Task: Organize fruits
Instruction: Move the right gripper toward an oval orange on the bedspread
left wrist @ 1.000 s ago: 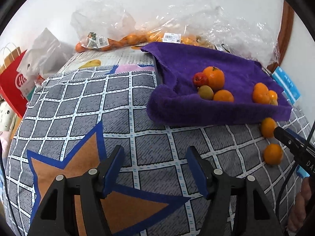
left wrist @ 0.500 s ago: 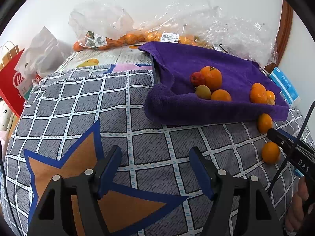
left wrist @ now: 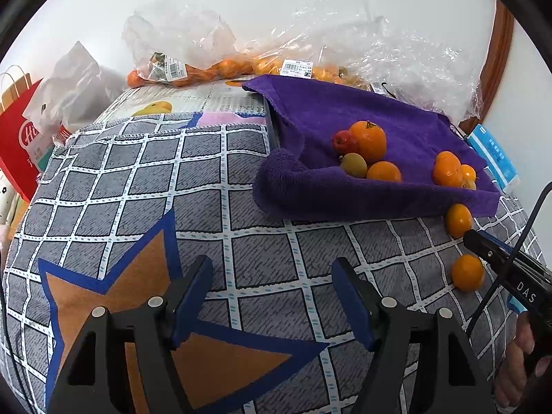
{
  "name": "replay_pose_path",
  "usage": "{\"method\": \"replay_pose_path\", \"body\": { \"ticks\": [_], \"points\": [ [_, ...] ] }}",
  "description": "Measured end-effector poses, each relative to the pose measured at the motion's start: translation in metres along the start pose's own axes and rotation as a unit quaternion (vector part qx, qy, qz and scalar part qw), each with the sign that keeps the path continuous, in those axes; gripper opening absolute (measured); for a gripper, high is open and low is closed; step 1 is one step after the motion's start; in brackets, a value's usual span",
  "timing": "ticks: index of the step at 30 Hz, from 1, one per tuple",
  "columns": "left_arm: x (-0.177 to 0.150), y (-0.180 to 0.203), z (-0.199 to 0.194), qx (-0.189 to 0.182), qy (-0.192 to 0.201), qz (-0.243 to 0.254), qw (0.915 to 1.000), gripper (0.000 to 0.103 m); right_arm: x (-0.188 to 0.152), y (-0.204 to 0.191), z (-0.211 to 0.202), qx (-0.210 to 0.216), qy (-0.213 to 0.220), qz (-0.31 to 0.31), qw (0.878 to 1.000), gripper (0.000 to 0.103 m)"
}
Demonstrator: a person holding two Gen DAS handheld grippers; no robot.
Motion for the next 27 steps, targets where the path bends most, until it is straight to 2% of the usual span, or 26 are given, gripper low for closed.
{"method": "replay_pose_path", "body": {
  "ticks": [17,21,27],
  "points": [
    [-0.001,0.002,0.000,-0.001,0.000,0.001,1.0000,0.072,-0.004,-0.007,0.003,0.010,-0.011,-0.011,1.000,0.033],
    [0.000,0.002,0.000,-0.003,0.000,-0.001,1.0000,0.072,-0.004,-0.007,0.004,0.018,-0.012,-0.007,1.000,0.024],
    [0.000,0.006,-0.002,-0.011,0.002,0.003,0.9999,0.068,-0.005,-0.011,0.001,0.023,-0.009,-0.016,1.000,0.024]
  ]
}}
Point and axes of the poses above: each gripper's, at about its wrist camera, not at the fingertips, and z roughly the way its jaws point, y to its right, x to its top, the point moved 9 cm from there along z, roughly the way its jaws point, and after that the axes turned 9 degrees about -x, right-handed, at the moved point
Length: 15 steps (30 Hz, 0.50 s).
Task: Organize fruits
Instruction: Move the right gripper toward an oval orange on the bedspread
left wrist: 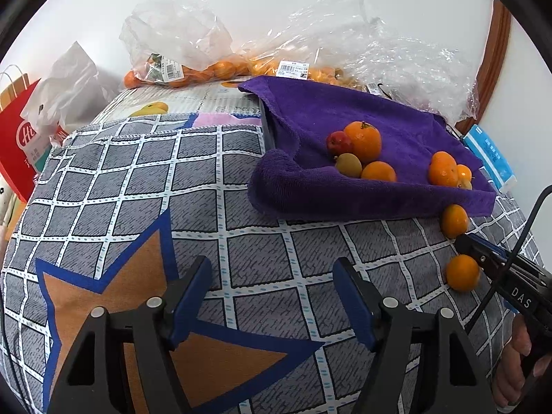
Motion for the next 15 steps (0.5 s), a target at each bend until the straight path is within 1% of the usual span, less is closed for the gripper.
{"method": "replay_pose_path", "body": {
  "ticks": [2,4,6,9,11,12,13,15],
  "points": [
    [0.0001,0.0027,-0.0001,-0.008,0.001,0.002,1.0000,0.065,-0.0002,-0.0014,-0.0005,-0.001,0.000,-0.003,1.000,0.026],
    [-0.0004,0.0040,-0.0004,-0.015,0.002,0.002,0.9999,0.062,-0.0005,-0.0008,-0.0004,-0.001,-0.001,-0.001,1.000,0.032],
    [-0.0006,0.0055,-0.0003,-0.022,0.002,0.003,0.9998,0.060,-0.0009,-0.0001,0.0002,0.003,-0.003,0.000,1.000,0.035],
    [-0.0009,0.0056,-0.0001,-0.025,0.003,0.002,0.9997,0.058,-0.0024,-0.0008,-0.0003,0.012,-0.006,-0.003,1.000,0.036],
    [-0.0005,0.0052,0.0002,-0.026,0.003,0.000,0.9997,0.058,-0.0029,-0.0016,-0.0029,0.019,-0.002,-0.004,1.000,0.042],
    [-0.0008,0.0051,0.0000,-0.026,0.003,0.000,0.9997,0.058,-0.0029,-0.0028,-0.0046,0.024,0.001,-0.004,1.000,0.050],
    [-0.0010,0.0056,-0.0001,-0.025,0.003,0.000,0.9997,0.058,-0.0027,-0.0040,-0.0056,0.030,0.002,-0.004,1.000,0.055],
    [-0.0011,0.0062,-0.0001,-0.025,0.003,0.000,0.9997,0.058,-0.0032,-0.0089,-0.0086,0.041,0.005,-0.009,0.999,0.055]
  ]
}}
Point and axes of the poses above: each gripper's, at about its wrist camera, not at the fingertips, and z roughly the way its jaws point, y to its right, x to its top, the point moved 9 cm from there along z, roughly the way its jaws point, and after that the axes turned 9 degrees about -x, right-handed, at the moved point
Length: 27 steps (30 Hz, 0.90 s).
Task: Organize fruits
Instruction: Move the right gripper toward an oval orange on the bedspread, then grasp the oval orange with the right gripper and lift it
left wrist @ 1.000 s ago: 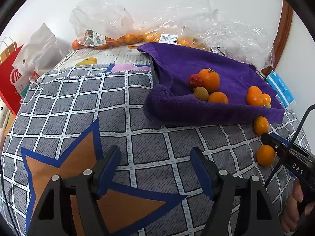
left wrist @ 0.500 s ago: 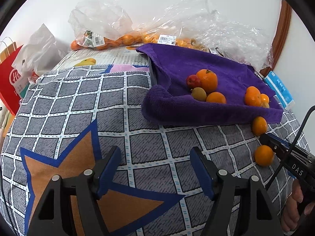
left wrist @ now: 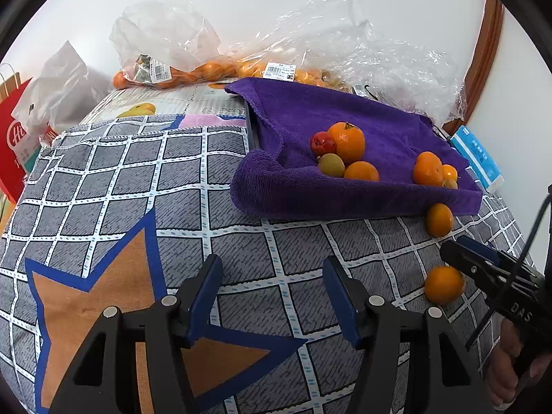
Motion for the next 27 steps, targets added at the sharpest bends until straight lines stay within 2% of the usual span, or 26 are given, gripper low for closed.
{"method": "replay_pose_path", "body": {
  "ticks": [4,11,16,21,27],
  "points": [
    [0.000,-0.001,-0.001,-0.005,0.002,-0.004,1.0000,0.058,-0.001,-0.010,-0.005,0.017,0.005,-0.011,1.000,0.058],
    [0.000,-0.001,-0.004,-0.016,0.004,-0.017,0.9997,0.058,-0.001,-0.016,-0.006,0.002,0.013,-0.022,1.000,0.058],
    [0.001,-0.001,-0.004,-0.028,0.006,-0.024,0.9993,0.058,-0.001,-0.012,-0.008,-0.002,0.015,-0.017,1.000,0.041],
    [0.001,-0.003,-0.005,-0.039,0.009,-0.037,0.9985,0.051,-0.002,-0.008,-0.009,-0.020,0.016,-0.022,0.999,0.036],
    [0.002,-0.005,-0.005,-0.038,0.017,-0.045,0.9981,0.051,-0.004,0.001,-0.009,-0.069,0.013,-0.053,0.996,0.032]
  ]
}}
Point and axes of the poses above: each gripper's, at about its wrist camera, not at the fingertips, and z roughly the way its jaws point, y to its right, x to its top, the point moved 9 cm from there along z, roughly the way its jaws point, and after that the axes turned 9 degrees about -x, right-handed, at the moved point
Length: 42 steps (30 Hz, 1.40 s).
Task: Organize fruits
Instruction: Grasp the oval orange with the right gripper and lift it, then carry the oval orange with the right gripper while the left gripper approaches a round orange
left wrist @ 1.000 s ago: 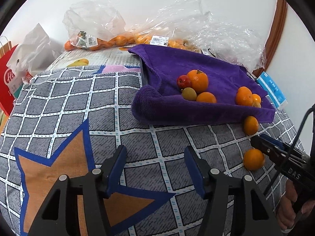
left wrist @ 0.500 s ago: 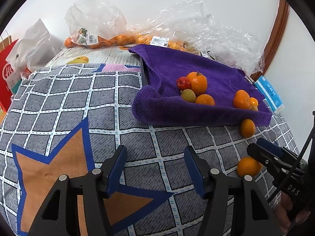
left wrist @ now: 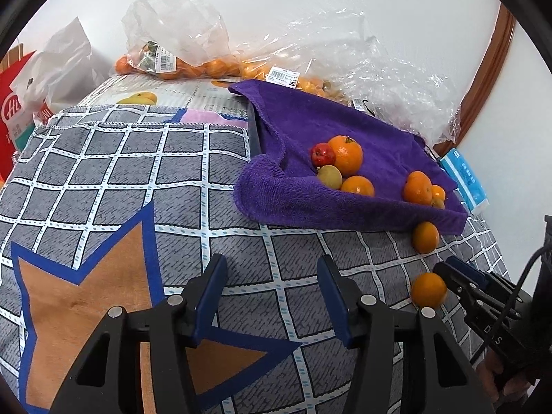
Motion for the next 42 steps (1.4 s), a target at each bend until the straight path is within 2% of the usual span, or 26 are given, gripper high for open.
{"method": "replay_pose_path", "body": {
  "ticks": [4,10,15,18,22,25,29,34,39,42],
  "points": [
    [0.000,0.003,0.002,0.013,-0.002,0.012,0.9998,0.051,-0.005,0.009,-0.002,-0.006,0.001,0.002,1.000,0.032],
    [0.001,0.001,0.001,-0.002,0.002,0.002,1.0000,0.053,-0.006,0.024,-0.006,0.009,0.001,0.027,1.000,0.034],
    [0.001,0.000,0.001,-0.007,0.004,-0.002,1.0000,0.053,0.002,0.016,-0.013,0.069,0.007,0.050,0.996,0.036],
    [0.001,0.001,0.002,-0.008,0.004,-0.001,1.0000,0.053,0.006,-0.003,-0.021,0.099,0.022,0.030,0.994,0.049],
    [0.001,0.002,0.002,-0.009,0.003,0.000,1.0000,0.053,0.001,-0.022,-0.016,0.084,0.015,-0.010,0.996,0.050],
    [0.001,0.002,0.003,-0.006,0.002,0.002,1.0000,0.053,-0.010,-0.031,-0.005,0.083,-0.015,-0.030,0.996,0.037],
    [0.001,0.003,0.003,-0.004,0.001,0.004,1.0000,0.053,-0.013,-0.029,-0.002,0.085,-0.018,-0.025,0.996,0.036],
    [0.000,0.000,0.002,-0.008,-0.002,0.000,1.0000,0.053,-0.010,-0.008,-0.013,0.056,0.010,-0.011,0.998,0.036],
    [-0.004,0.004,-0.001,-0.009,-0.020,-0.018,0.9996,0.051,-0.012,0.029,-0.010,0.012,-0.004,0.007,1.000,0.036],
    [-0.006,0.023,0.000,-0.053,-0.046,-0.040,0.9968,0.051,-0.012,0.051,-0.011,-0.017,0.001,0.016,1.000,0.036]
  ]
}}
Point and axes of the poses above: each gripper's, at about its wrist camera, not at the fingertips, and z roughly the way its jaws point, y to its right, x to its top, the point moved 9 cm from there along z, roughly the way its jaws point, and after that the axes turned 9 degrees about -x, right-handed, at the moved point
